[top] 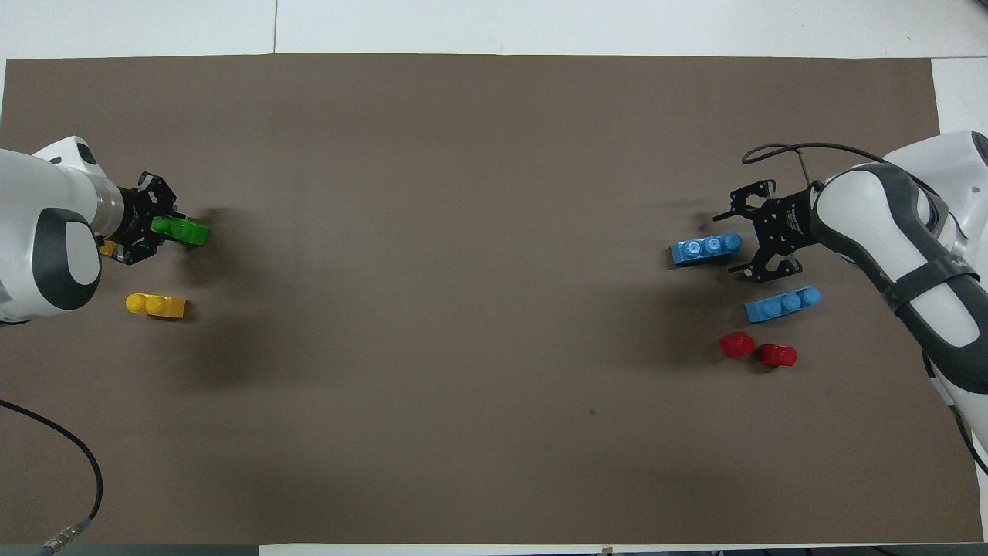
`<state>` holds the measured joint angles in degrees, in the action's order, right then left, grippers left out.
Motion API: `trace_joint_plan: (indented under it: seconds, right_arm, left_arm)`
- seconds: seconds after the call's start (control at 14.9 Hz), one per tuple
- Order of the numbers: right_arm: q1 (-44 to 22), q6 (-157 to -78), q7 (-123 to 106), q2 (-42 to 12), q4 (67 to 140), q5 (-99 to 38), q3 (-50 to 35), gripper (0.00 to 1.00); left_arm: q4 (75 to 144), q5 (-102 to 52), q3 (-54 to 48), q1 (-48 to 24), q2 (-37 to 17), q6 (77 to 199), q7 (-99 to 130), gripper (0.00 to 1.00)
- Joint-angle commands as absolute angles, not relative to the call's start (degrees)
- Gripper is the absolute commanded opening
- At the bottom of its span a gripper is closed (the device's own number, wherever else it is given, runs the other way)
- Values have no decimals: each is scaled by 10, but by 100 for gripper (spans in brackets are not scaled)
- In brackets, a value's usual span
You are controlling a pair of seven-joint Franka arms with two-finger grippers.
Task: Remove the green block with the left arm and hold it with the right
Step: 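Release the green brick near the yellow bricks while the right gripper withdraws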
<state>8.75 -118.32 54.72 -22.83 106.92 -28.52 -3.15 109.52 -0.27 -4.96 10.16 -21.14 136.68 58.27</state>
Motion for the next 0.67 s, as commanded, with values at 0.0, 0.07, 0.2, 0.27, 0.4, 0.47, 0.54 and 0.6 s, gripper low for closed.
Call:
trace_joint_plan:
  seconds: [0.0, 0.07, 0.2, 0.27, 0.4, 0.47, 0.54, 0.6]
  right_arm:
    - [90, -1155, 551, -193, 1056, -283, -33, 100]
    - [89, -1153, 551, -181, 1050, -278, -33, 100]
    - [79, -1146, 545, -154, 1040, -259, -33, 100]
    - [74, -1145, 543, -138, 1038, -230, -34, 100]
    - [62, -1129, 534, -111, 1025, -177, -39, 100]
    - [54, -1114, 510, -99, 1015, -161, -39, 100]
    - [53, -1095, 475, -85, 1010, -151, -39, 100]
    - [52, -1082, 431, -71, 1010, -145, -39, 100]
  left_arm:
    - [1088, -5, -52, 105, -229, 1373, 533, 0]
    - [1088, -5, -52, 105, -229, 1375, 531, 0]
    - [1087, -5, -52, 105, -229, 1375, 518, 0]
    - [1087, -5, -52, 104, -229, 1373, 515, 21]
    - [1086, -5, -52, 103, -227, 1372, 514, 100]
    - [1086, -5, -52, 105, -224, 1368, 514, 100]
    - [1086, -6, -52, 105, -220, 1365, 514, 100]
    - [1085, -6, -52, 107, -215, 1361, 513, 100]
